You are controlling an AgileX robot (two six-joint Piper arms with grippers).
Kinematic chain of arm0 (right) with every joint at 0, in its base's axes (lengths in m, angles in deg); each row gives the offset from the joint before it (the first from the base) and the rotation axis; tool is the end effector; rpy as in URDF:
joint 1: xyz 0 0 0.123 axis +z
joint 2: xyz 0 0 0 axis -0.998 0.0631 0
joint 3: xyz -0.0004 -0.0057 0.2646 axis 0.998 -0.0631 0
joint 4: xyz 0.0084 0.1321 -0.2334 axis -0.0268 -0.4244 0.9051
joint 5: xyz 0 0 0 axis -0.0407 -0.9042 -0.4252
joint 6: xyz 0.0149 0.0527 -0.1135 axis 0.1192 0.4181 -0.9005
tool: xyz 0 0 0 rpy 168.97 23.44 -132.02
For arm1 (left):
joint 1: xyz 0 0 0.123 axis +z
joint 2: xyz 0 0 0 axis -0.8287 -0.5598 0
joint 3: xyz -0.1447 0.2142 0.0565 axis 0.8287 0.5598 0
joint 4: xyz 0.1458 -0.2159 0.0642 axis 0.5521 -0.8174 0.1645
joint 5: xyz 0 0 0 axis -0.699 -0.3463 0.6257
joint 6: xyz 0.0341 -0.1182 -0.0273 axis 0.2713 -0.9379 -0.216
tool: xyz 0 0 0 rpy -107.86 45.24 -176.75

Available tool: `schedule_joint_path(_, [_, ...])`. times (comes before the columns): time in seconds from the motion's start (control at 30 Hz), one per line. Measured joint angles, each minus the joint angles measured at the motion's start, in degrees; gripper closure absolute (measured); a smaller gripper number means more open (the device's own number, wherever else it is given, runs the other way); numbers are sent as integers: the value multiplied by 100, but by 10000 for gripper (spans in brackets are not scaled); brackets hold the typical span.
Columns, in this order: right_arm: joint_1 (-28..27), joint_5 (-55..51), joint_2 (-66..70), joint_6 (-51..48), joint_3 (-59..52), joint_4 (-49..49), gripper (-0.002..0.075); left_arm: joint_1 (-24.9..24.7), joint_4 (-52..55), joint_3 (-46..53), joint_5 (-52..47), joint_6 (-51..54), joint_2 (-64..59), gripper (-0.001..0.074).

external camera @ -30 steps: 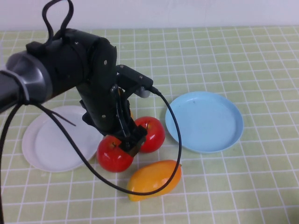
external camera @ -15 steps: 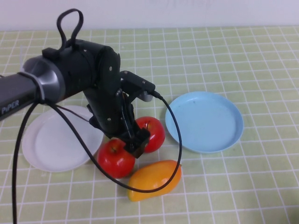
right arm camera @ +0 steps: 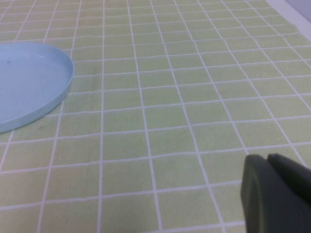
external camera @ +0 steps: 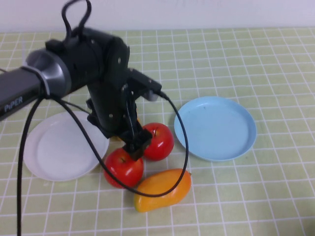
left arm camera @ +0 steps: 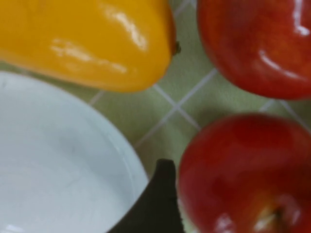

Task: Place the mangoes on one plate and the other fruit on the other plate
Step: Put one type of fruit in the left plate

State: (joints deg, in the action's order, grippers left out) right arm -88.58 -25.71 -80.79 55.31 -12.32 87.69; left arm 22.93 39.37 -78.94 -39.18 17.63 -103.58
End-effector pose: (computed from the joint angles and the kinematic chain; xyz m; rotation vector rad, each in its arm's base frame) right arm 0.1242 -0.0037 0.1607 0.0698 1.8619 0.0109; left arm 0.3314 -0.2155 0.1858 1.2058 2.7622 -0.0320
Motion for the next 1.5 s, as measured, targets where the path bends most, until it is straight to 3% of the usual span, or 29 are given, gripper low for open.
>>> schedule_joint_path(1.07, [0,0,0,0,0,0,742,-63,53,409,-20,-46,-7,67])
schedule_joint_path(1.27, [0,0,0,0,0,0,743,-63,44,409,-29,-46,-17,155])
schedule_joint_path(1.5, [0,0,0,0,0,0,742,-63,44,409,-29,-46,-5,161])
